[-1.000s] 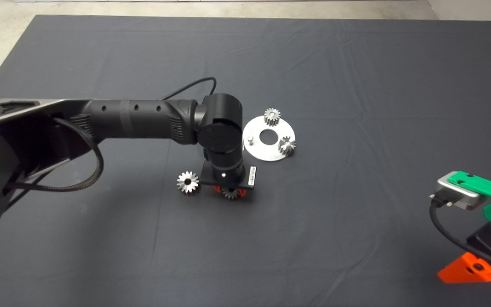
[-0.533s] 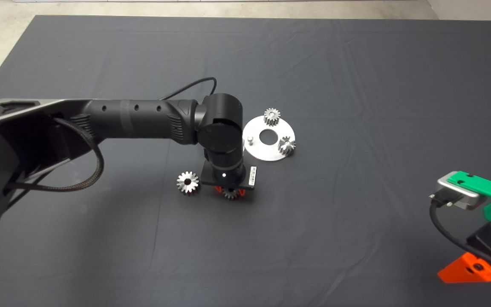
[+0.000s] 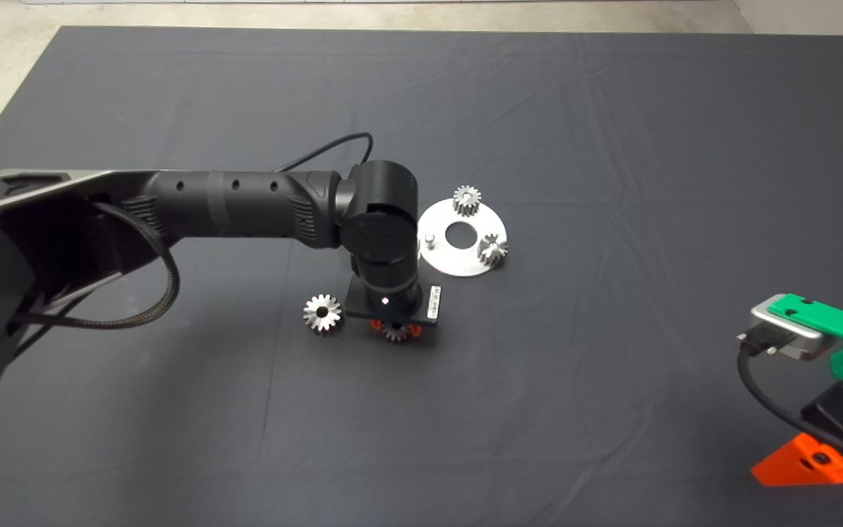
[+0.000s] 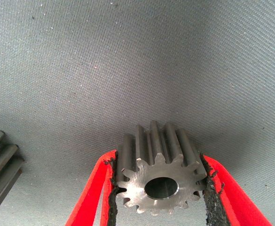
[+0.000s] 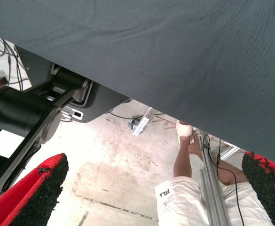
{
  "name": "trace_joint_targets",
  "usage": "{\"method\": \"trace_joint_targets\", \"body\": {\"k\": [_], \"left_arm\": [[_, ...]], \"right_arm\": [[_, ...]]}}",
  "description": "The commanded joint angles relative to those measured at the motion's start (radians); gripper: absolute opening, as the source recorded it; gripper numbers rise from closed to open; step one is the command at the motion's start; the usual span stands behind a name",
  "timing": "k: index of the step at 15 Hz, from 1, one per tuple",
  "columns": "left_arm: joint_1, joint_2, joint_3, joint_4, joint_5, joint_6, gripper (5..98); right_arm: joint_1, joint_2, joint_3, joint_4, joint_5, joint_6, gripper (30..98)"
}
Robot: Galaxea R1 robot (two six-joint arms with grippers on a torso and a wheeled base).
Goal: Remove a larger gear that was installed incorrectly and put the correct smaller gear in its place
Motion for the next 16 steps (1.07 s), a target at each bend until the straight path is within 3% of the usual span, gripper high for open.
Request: {"method": "trace_joint_targets", "body": {"k": [1,6,8,10,13,16], "left_arm": [[-0.022,0.006,-0.005,0.0,0.03,0.009,36.3],[-0.153,0.029,-0.052,-0.03,0.03,0.011,36.2],[-0.186,0.043,-0.106,-0.055,0.03,0.011,36.2],[-0.203,0.066,-0.143,-0.058,0.03,0.017,36.1],[-0.209,0.12,-0.221,-0.079,0.023,0.065,36.0],[-0.213,0.123,-0.259,-0.081,0.019,0.074,36.0]], "right_arm": [[0.013,-0.003,0.005,0.023,-0.093,0.001,97.7],[0.013,-0.001,0.005,0.025,-0.093,0.001,97.7],[0.013,-0.001,0.005,0.026,-0.093,0.001,97.7],[0.013,-0.001,0.005,0.025,-0.093,0.001,97.7],[0.013,-0.001,0.005,0.023,-0.093,0.001,97.7],[0.013,0.002,0.005,0.025,-0.093,0.001,97.7]]}}
